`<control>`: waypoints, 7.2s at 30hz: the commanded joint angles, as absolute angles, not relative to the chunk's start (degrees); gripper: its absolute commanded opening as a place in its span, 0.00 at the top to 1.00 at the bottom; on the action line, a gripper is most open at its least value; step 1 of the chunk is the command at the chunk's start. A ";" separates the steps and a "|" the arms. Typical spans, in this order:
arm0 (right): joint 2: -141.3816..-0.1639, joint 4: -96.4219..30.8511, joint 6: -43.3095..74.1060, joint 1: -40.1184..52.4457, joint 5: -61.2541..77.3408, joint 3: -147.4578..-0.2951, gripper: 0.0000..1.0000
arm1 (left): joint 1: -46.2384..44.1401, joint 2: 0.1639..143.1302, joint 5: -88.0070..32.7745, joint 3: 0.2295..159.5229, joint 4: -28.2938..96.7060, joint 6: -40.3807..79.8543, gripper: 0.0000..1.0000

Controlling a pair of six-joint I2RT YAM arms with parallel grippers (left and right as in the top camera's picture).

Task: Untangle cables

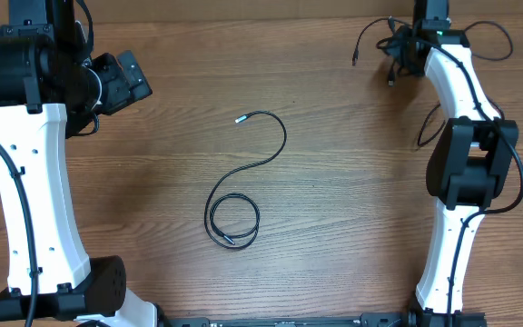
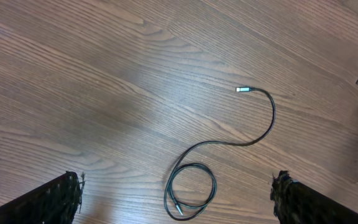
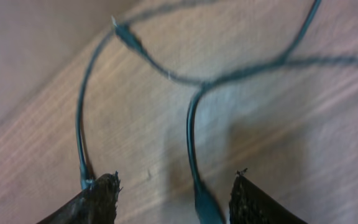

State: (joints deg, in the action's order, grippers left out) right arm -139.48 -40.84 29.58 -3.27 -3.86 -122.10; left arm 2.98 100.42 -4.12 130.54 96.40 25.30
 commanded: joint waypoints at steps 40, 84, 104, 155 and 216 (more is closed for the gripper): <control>-140.73 -38.02 14.92 -3.22 -2.74 -123.13 0.96 | 2.57 100.51 -4.47 130.91 95.81 27.38 0.01; -133.29 -83.66 20.84 -14.41 6.17 -141.88 0.37 | 2.57 100.51 -3.90 130.91 95.79 22.98 0.01; -133.32 -97.08 16.21 -15.46 3.46 -140.57 0.48 | 2.57 100.51 -3.88 130.91 94.65 22.17 0.00; -133.73 -67.37 29.26 -14.20 3.53 -119.68 0.96 | 2.59 100.51 -3.88 130.91 95.61 21.17 0.00; -133.73 -65.30 30.09 -16.08 2.59 -130.28 0.96 | 2.59 100.51 -4.03 130.91 95.74 21.15 0.00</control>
State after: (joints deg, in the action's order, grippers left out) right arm -133.69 -64.77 30.02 -16.10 3.55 -131.52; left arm 2.98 100.42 -4.10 130.54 95.83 22.24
